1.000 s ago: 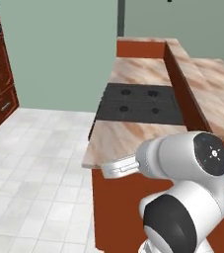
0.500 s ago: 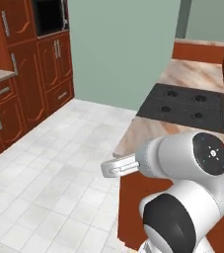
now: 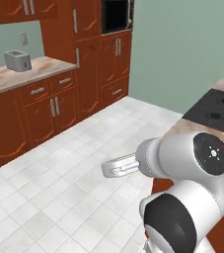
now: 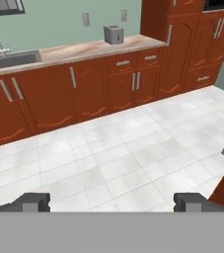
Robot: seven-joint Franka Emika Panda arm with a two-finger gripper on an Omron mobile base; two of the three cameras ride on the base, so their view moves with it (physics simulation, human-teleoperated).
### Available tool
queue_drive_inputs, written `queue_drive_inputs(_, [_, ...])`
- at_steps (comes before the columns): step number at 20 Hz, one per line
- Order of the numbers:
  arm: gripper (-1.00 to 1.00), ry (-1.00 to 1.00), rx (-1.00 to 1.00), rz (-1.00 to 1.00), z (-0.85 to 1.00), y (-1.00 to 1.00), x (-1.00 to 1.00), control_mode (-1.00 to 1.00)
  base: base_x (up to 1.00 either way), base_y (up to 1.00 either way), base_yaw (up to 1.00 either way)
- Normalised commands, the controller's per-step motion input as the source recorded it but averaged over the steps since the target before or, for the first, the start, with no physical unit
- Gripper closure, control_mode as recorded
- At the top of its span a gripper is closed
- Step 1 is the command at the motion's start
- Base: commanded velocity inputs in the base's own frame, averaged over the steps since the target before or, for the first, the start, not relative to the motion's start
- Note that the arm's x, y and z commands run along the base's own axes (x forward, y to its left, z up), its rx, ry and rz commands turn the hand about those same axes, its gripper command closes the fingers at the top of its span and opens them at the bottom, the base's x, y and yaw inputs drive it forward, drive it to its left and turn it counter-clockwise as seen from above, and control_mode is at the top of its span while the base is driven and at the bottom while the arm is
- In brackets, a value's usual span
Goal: Get the candle and the beer from the cabinet and move them to the dining counter.
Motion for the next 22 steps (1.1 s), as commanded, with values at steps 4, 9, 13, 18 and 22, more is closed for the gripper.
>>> queue_drive_inputs(4, [-1.0, 0.0, 0.0, 0.0, 0.0, 0.0, 0.0, 1.0, 0.0, 0.51, 0.5])
queue_drive_inputs(9, [-1.0, 0.0, 0.0, 0.0, 0.0, 0.0, 0.0, 1.0, 0.03, 0.49, 0.48])
queue_drive_inputs(13, [-1.0, 0.0, 0.0, 0.0, 0.0, 0.0, 0.0, 1.0, 0.21, 0.31, 0.47])
queue_drive_inputs(18, [-1.0, 0.0, 0.0, 0.0, 0.0, 0.0, 0.0, 1.0, 0.45, 0.19, 0.45])
queue_drive_inputs(22, [-1.0, 0.0, 0.0, 0.0, 0.0, 0.0, 0.0, 1.0, 0.68, 0.09, 0.44])
